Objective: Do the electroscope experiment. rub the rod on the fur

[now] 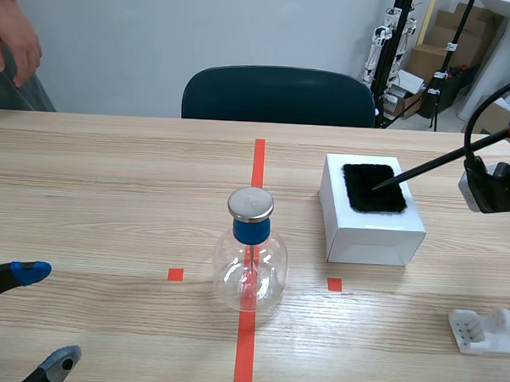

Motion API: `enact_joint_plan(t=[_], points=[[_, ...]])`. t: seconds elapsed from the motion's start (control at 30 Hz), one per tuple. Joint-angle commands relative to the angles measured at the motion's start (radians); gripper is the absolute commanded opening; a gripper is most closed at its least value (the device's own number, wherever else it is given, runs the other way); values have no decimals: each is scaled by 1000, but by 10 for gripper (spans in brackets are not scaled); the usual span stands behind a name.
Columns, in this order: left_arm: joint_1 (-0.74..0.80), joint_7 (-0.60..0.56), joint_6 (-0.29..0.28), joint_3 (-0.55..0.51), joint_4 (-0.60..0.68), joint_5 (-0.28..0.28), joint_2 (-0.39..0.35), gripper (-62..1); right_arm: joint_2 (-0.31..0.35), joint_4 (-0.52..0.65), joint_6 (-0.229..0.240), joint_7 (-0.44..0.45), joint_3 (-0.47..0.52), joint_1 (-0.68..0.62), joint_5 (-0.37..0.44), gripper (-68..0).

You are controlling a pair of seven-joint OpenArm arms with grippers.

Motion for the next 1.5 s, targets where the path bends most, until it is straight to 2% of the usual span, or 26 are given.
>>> enact_joint_plan(t=[0.0,0.23,0.33,0.43,0.53,0.67,0.73,0.8,0.93,1.0,1.07,1.2,1.27,1.47], points=[[-3,-14,-2,0,16,-10,-3,14,16,14,-2,-11,-29,34,-8,-673],[-3,-15,-2,0,16,-10,-3,14,40,14,-2,-190,-95,62,2,-674],[-3,-14,-2,0,16,-10,-3,14,46,15,-2,-164,-98,64,2,-673],[-3,-14,-2,0,16,-10,-3,14,46,23,-2,-79,-110,64,3,-673],[-3,-14,-2,0,16,-10,-3,14,46,23,-2,-68,-119,64,4,-674],[-3,-14,-2,0,16,-10,-3,14,50,23,-2,-196,-119,64,7,-674],[-3,-14,-2,0,16,-10,-3,14,52,23,-2,-232,-119,64,7,-673],[-3,-14,-2,0,16,-10,-3,14,51,23,-2,-220,-119,64,7,-673],[-3,-14,-2,0,16,-10,-3,14,45,26,-2,-96,-122,64,7,-674],[-3,-14,-2,0,16,-10,-3,14,41,26,-2,-69,-122,64,16,-674],[-3,-14,-2,0,16,-10,-3,14,41,26,-2,-98,-122,64,31,-673],[-3,-14,-2,0,16,-10,-3,14,45,26,-2,-229,-122,64,44,-674],[-3,-14,-2,0,16,-10,-3,14,50,26,-2,-230,-122,64,45,-674],[-3,-14,-2,0,16,-10,-3,14,46,26,-2,-39,-122,64,60,-673]])
